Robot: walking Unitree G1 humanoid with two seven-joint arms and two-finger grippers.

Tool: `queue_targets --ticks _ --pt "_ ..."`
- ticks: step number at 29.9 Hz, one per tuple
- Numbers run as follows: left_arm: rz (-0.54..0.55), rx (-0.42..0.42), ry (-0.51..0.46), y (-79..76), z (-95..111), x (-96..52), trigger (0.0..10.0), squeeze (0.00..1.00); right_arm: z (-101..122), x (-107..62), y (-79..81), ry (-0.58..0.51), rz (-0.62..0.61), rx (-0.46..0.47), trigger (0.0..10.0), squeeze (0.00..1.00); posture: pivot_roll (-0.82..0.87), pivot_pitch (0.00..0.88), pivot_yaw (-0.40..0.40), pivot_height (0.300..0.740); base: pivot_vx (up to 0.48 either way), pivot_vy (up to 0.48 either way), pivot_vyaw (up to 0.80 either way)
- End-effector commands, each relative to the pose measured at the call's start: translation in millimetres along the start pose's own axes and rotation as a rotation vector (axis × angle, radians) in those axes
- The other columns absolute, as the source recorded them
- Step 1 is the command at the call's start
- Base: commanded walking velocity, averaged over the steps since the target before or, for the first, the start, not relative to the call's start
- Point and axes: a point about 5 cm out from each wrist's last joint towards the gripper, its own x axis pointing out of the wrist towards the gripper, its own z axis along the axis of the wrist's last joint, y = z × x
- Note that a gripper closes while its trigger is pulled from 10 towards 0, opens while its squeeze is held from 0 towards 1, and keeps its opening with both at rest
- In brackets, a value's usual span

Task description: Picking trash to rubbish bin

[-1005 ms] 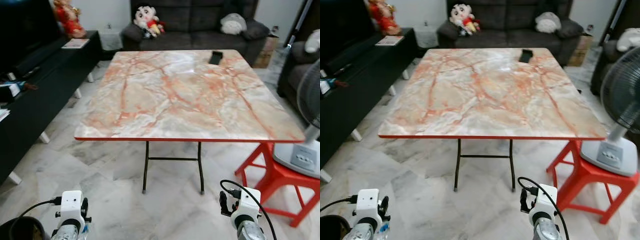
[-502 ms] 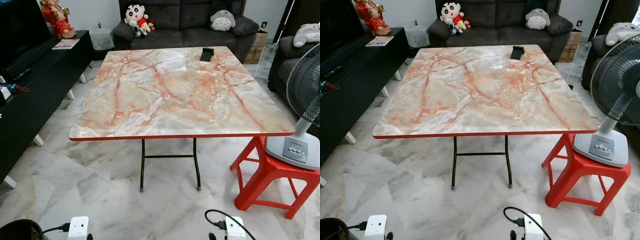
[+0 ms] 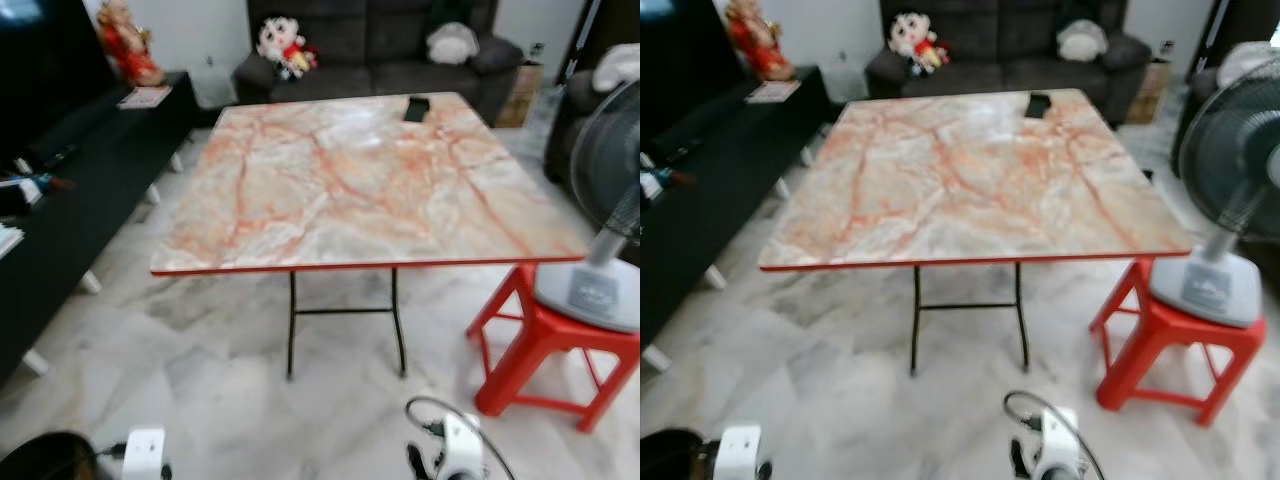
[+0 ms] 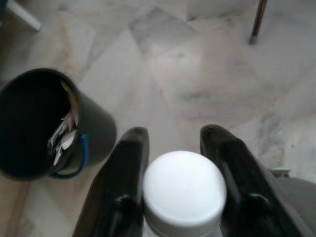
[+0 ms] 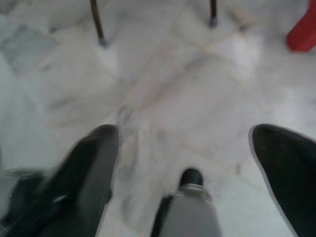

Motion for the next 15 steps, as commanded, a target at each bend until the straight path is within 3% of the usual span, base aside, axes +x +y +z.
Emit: queue_targets --ticks 1,6,15 --pt "0.000 0.026 0.034 4.5 -8.4 -2.4 10.0 0.00 3.4 0.8 2.3 -0.011 0.006 -0.013 10.0 0.00 0.02 0.031 0.066 0.740 0.000 0.000 0.00" --pt "-0.004 0.046 0.046 6.0 -11.2 -3.2 10.0 0.00 -4.0 -0.3 5.0 0.008 0.015 -0.033 10.0 0.00 0.03 0.031 0.076 0.740 0.000 0.000 0.00" --pt "-0.005 0.052 0.048 6.6 -13.3 -4.2 10.0 0.00 -10.6 -1.5 6.8 0.028 0.025 -0.065 10.0 0.00 0.04 0.027 0.084 0.740 0.000 0.000 0.53"
